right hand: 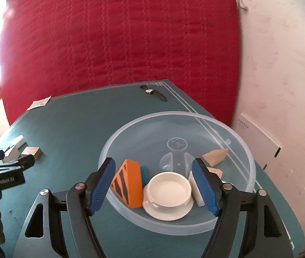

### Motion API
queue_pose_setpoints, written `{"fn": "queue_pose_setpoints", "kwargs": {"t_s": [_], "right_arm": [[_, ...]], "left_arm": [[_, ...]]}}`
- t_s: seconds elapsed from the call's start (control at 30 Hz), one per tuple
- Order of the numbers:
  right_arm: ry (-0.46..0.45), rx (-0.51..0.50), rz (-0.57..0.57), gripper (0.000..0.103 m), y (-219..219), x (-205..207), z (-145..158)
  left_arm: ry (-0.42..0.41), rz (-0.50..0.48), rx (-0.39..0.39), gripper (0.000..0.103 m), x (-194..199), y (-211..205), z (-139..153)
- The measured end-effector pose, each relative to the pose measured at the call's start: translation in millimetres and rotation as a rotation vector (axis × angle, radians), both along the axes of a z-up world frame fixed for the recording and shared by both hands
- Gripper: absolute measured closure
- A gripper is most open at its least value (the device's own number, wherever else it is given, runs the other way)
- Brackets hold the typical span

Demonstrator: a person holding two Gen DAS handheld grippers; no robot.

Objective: Organize rigid objects
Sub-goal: 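Withdraw both open tools from the basin toward the remaining blocks, then grasp the second orange striped triangle with the left gripper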

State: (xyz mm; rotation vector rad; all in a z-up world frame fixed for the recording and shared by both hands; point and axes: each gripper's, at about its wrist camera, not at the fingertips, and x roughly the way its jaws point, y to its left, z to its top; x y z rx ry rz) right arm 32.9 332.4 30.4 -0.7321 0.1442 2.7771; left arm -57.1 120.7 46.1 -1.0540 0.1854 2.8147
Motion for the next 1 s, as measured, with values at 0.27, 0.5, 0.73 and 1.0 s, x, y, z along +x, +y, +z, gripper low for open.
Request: {"fn": "queue_pose_setpoints", "kwargs": {"t_s": [0.27, 0.5, 0.73, 1.0], "right_arm": [[-0.023, 0.018, 0.07, 0.028, -19.1, 0.8, 2.3], [-0.033, 0.034, 0.146, 0.028, -38.4, 4.9, -0.4], [-0.043, 0.044, 0.204, 0.028, -54.0, 8.3, -1.4], [-0.057, 0.041, 0.252, 0.028, -63.7, 12.4, -2.7]], "left_arm": [[0.0, 0.062, 0.011, 0.001, -8.3, -34.9, 0.1], [-0.008, 0.174, 0.035, 0.001, -18.4, -80.1, 1.9], [-0.001, 0.244, 0.034, 0.001, -24.9, -118.1, 7.6], [-0.039, 0.301, 0.068, 0.001, -35.3, -153.9, 4.9]]}}
